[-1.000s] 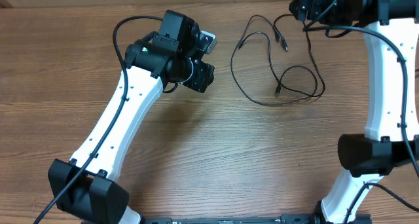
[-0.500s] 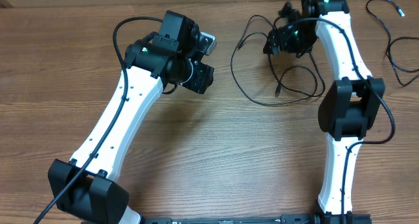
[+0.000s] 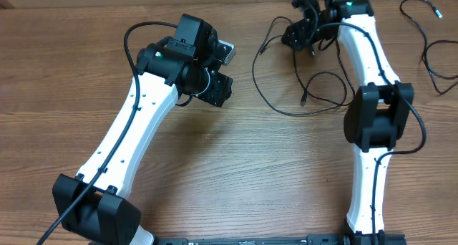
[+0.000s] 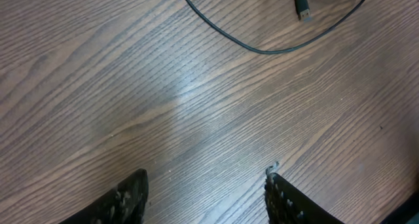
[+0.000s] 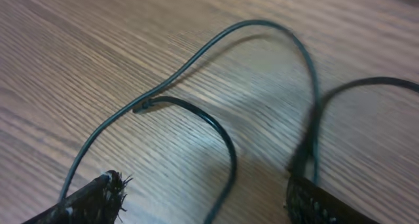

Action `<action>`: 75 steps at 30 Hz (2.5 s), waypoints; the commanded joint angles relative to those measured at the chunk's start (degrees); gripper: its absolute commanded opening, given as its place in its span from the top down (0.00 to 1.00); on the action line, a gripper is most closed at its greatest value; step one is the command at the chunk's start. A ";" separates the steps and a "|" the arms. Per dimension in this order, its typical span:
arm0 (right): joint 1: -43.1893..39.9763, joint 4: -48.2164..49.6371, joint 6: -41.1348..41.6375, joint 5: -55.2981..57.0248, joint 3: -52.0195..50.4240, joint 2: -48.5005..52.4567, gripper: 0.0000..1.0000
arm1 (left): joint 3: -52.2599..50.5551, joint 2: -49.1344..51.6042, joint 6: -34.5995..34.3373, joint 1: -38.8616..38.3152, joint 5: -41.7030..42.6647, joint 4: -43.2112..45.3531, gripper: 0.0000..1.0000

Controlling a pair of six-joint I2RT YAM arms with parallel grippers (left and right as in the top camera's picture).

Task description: Untangle cables

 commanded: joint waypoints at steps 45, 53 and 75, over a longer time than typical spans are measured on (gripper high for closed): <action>1.11 -0.59 18.99 38.93 29.81 -35.69 0.96 | -0.28 0.61 -0.37 -0.39 0.55 3.43 0.45; -2.99 14.88 1.81 55.56 29.81 -39.28 0.96 | -0.28 0.61 -0.37 -0.39 0.55 3.06 0.44; -46.12 28.06 4.13 18.91 22.25 -44.19 0.96 | -0.31 0.70 -0.87 -0.39 0.57 4.61 0.45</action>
